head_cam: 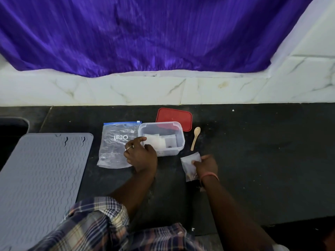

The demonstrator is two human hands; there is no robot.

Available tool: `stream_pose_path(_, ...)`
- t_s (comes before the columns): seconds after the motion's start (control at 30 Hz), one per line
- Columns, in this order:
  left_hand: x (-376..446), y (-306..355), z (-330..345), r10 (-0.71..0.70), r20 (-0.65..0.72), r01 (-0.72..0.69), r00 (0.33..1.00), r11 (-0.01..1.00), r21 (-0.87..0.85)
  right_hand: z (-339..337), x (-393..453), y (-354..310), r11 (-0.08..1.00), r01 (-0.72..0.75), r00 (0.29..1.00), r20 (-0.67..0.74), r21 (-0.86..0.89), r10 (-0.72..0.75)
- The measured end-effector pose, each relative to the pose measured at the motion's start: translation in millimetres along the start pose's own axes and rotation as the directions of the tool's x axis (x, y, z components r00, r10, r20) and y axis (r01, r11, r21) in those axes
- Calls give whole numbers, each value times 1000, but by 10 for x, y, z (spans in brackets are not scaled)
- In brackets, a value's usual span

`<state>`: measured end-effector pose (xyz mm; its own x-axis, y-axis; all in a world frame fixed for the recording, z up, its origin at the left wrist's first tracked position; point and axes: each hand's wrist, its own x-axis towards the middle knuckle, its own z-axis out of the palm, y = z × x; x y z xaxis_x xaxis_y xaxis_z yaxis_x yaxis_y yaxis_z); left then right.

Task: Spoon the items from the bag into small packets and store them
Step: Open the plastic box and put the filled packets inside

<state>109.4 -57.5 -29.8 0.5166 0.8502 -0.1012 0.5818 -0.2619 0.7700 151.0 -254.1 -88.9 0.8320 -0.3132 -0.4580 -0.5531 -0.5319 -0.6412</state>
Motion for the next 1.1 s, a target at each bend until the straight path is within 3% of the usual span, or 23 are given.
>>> stream_pose_path(0.07,5,20,-17,-14,0,14,1000,1000,-16,-111,-48,-75,995,-20,1000,10,101,19)
stream_pose_path(0.17,34,38,-41,-20,4,20,1000,999,-36,-409,-172,-391,966,-104,985,158,237,68)
stream_pose_path(0.3,108,51,-66,-14,2,14,1000,998,-58,-835,-283,-985,961,64,964,234,269,-130)
stream_pose_path(0.4,178,51,-77,-23,5,23,1000,997,-69,-664,-306,-1304,921,117,944,247,372,-220)
stream_pose_path(0.5,248,53,-85,-19,33,20,999,999,-49,-239,-375,-1459,951,231,932,234,205,-277)
stream_pose_path(0.63,355,60,-91,4,144,0,990,1000,-23,196,-383,-1648,879,353,925,263,-321,-275)
stream_pose_path(0.93,362,-17,-123,51,158,-33,986,993,-116,475,-246,-1745,680,428,872,468,-595,-139)
stream_pose_path(1.03,363,-3,-115,46,166,-28,985,993,-114,519,-285,-1762,752,388,915,325,-533,-241)
stream_pose_path(1.1,371,30,-114,25,159,-5,987,992,-129,401,-399,-1797,701,422,901,184,-575,-392)
